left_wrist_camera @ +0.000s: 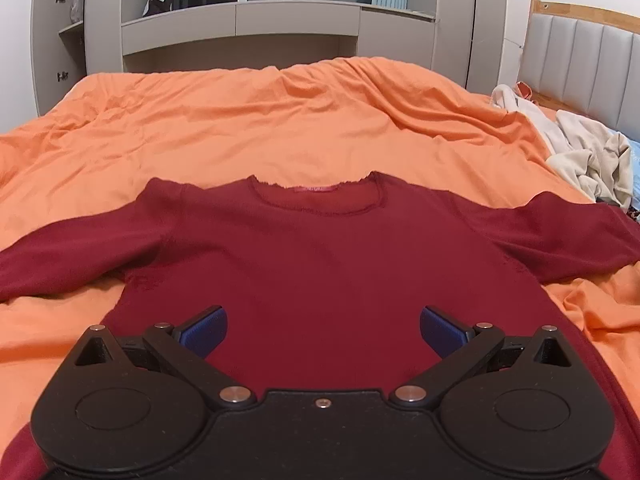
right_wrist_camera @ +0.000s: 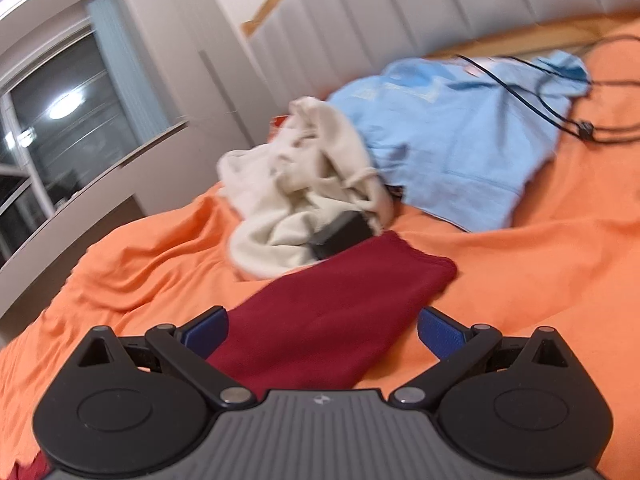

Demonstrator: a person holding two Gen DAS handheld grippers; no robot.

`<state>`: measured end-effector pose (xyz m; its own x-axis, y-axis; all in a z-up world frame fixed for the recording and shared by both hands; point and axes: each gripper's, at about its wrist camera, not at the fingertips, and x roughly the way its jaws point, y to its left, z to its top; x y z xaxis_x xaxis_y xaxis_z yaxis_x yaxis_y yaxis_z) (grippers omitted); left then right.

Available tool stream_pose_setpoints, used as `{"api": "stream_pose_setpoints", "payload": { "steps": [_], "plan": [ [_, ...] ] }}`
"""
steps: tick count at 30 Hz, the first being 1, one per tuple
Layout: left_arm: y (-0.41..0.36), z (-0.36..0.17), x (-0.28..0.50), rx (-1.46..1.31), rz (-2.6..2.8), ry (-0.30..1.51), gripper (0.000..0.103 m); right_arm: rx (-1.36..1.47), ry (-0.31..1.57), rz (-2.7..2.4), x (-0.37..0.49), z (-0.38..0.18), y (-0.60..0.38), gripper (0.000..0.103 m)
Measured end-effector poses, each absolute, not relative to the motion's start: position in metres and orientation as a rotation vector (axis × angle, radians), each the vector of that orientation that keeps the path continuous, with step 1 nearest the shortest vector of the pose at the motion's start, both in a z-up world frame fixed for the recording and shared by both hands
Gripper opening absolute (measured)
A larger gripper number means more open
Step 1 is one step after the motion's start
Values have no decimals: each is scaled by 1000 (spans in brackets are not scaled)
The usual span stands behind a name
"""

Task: Fold small clothes
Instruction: 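Grasp a sleeve cuff of the red shirt with the right gripper and lift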

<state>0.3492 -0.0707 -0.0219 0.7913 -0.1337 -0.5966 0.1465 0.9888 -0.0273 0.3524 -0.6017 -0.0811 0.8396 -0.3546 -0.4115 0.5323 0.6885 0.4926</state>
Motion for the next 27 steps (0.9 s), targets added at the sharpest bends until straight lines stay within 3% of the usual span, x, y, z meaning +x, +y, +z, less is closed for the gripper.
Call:
{"api": "stream_pose_setpoints", "payload": {
  "steps": [5, 7, 8, 11, 13, 16, 27],
  "plan": [
    [-65, -30, 354, -3, -134, 673, 102, 712, 297, -542, 357, -100, -619, 89],
    [-64, -31, 356, -13, -132, 681, 102, 745, 288, -564, 356, -104, -624, 74],
    [-64, -31, 357, -15, -131, 684, 102, 764, 280, -574, 356, -107, -628, 71],
    [-63, -34, 356, -19, -132, 691, 102, 795, 265, -592, 352, -109, -633, 43],
    [-63, -35, 357, -20, -132, 698, 102, 794, 265, -602, 352, -109, -634, 15],
    [-62, -34, 357, -29, -127, 701, 102, 778, 247, -602, 350, -105, -632, 7],
    [-45, -14, 361, -38, -53, 652, 102, 402, 160, -487, 363, -25, -565, 5]
  ]
}}
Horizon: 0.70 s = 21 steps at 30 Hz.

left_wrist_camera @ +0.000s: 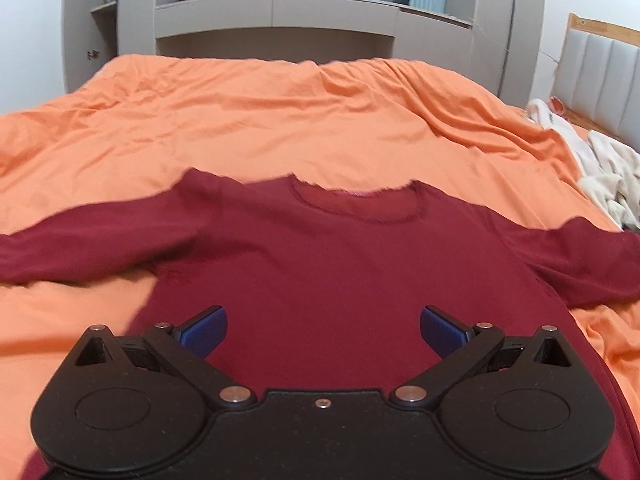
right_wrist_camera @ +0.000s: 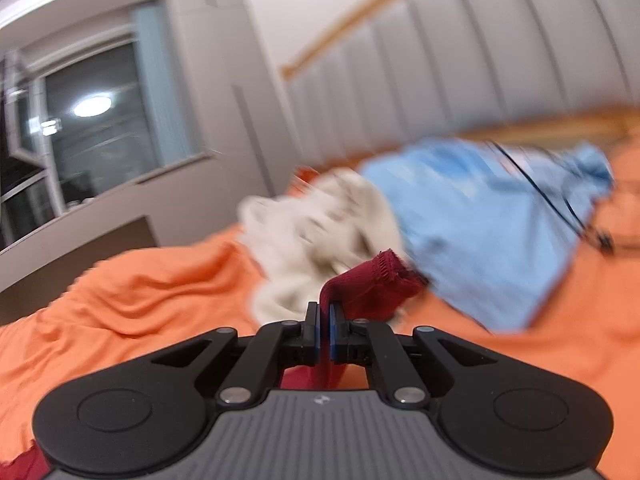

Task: Fold small clothes
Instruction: 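Grasp a sleeve cuff of the red shirt with the right gripper and lift, then lay the held sleeve across the shirt body and open the right gripper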

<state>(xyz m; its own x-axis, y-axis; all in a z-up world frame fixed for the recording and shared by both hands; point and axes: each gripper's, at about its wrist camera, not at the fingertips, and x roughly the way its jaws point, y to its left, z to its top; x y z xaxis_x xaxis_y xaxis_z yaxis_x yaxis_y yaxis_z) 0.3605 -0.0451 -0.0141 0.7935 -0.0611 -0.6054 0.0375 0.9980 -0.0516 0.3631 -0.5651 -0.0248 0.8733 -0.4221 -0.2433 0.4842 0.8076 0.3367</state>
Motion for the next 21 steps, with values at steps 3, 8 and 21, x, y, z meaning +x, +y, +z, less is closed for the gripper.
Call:
{"api": "stream_pose_setpoints", "payload": {
  "steps": [3, 8, 21],
  "plan": [
    [-37, -6, 360, -53, -34, 634, 102, 308, 131, -416, 371, 3, -529, 5],
    [-19, 4, 360, -103, 3, 622, 102, 83, 93, -258, 390, 40, -447, 5],
    [37, 35, 358, -281, 104, 520, 102, -130, 276, 194, 422, 26, -246, 5]
  ]
}}
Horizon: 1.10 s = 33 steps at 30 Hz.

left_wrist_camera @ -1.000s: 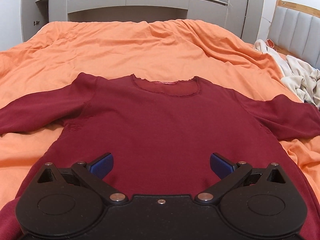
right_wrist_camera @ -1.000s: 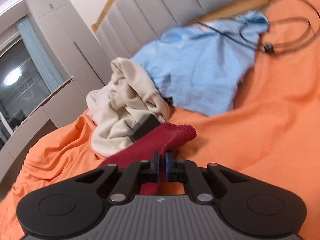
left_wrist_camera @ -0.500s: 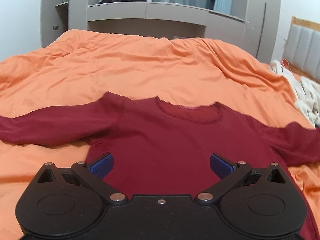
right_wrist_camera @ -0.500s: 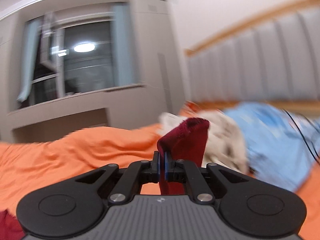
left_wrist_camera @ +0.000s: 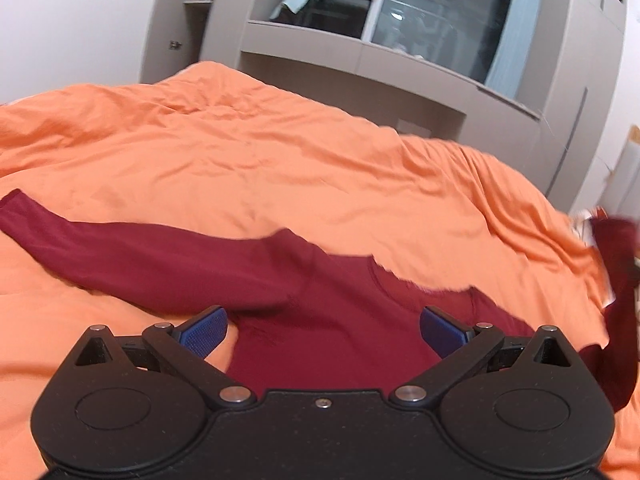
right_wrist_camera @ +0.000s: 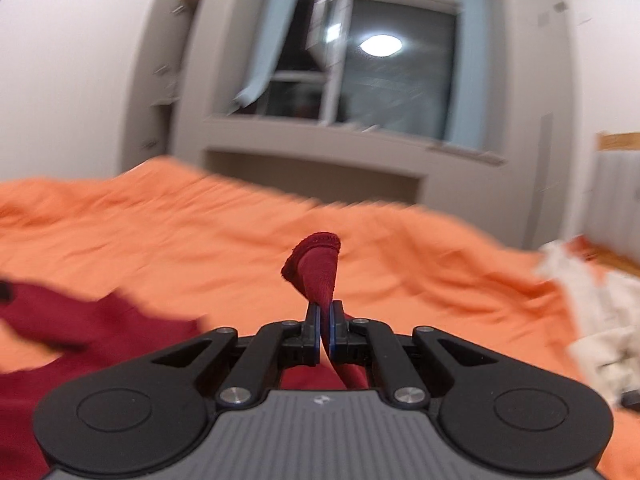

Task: Fold small clothes
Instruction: 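Lay the held sleeve across the shirt body and open the right gripper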

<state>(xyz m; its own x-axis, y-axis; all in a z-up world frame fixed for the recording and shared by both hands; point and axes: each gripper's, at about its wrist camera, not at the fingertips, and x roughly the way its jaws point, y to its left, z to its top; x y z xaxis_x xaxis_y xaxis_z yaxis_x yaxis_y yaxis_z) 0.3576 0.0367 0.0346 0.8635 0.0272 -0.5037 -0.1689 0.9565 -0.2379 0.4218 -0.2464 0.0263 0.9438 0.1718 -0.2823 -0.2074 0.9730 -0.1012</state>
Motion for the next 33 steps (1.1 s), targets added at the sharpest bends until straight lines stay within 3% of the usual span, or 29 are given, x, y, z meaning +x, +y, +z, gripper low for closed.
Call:
{"api": "stream_pose_setpoints", "payload": {
  "steps": [15, 17, 19, 25, 27, 33],
  "plan": [
    [53, 42, 353, -333, 105, 481, 102, -311, 481, 484, 377, -29, -120, 8],
    [53, 42, 353, -333, 103, 483, 102, -331, 501, 514, 370, -32, -116, 15],
    [52, 40, 355, -329, 99, 492, 102, -342, 510, 539, 362, -29, -121, 46],
    [43, 26, 367, -277, 77, 557, 102, -413, 478, 522, 333, -14, -168, 85],
    [38, 18, 373, -251, 77, 584, 102, -418, 470, 461, 323, -13, -192, 92],
    [24, -15, 390, -167, 91, 694, 102, -392, 495, 177, 310, -17, -264, 95]
  ]
}}
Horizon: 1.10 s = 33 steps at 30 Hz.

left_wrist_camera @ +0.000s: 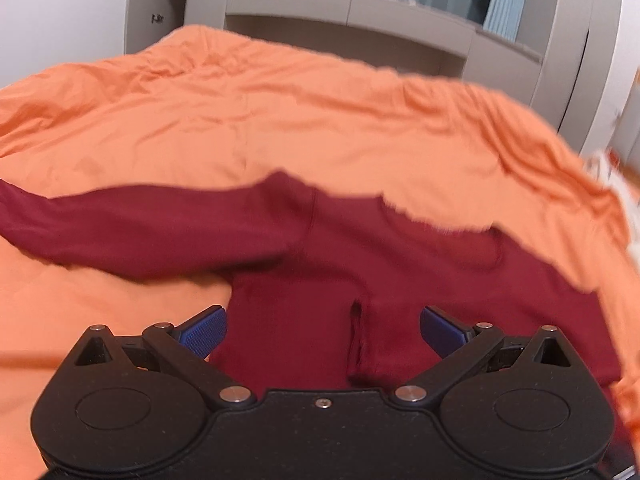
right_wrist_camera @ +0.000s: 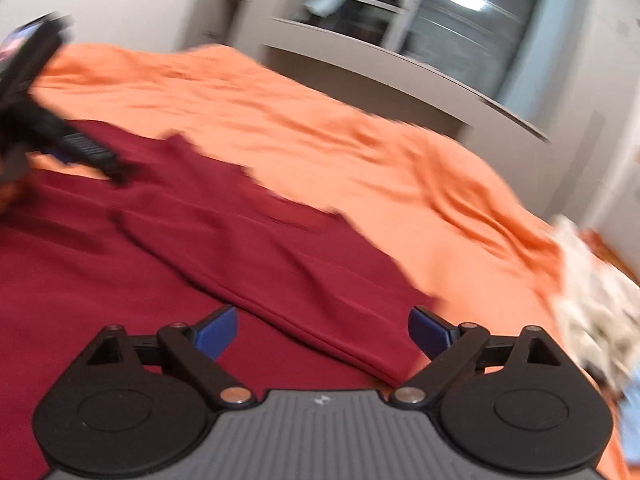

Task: Fold small clothes
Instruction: 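Lay the held sleeve across the shirt body and open the right gripper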

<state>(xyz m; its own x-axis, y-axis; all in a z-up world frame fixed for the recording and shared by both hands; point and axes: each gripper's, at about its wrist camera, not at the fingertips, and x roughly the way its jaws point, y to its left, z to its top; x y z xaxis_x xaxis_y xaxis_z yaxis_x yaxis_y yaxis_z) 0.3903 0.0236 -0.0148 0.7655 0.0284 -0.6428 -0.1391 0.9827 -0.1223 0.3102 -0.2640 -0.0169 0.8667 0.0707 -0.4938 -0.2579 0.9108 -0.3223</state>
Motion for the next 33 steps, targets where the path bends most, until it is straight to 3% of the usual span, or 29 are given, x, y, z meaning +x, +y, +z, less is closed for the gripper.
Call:
{"api": "stream_pose_setpoints", "payload": {
  "steps": [3, 10, 17, 20, 22, 23, 25, 33],
  "plan": [
    [18, -30, 398, -113, 122, 754, 102, -373, 528, 68, 315, -22, -293, 94],
    [22, -50, 405, -76, 178, 861, 102, -263, 679, 24, 343, -58, -337, 62],
    [20, -57, 406, -69, 184, 887, 102, -214, 637, 89, 359, -71, -339, 59],
    [16, -59, 407, -48, 189, 895, 102, -247, 620, 58, 362, -74, -332, 51],
    [15, -60, 407, -36, 191, 897, 102, -245, 625, 37, 366, -76, -330, 36],
    [15, -61, 408, -33, 191, 897, 102, -233, 625, 40, 367, -77, -332, 33],
    [14, -62, 408, -25, 192, 901, 103, -216, 627, 46, 369, -78, -334, 10],
    [12, -64, 408, -13, 194, 904, 103, -15, 657, -12, 361, -49, -350, 1]
  ]
}}
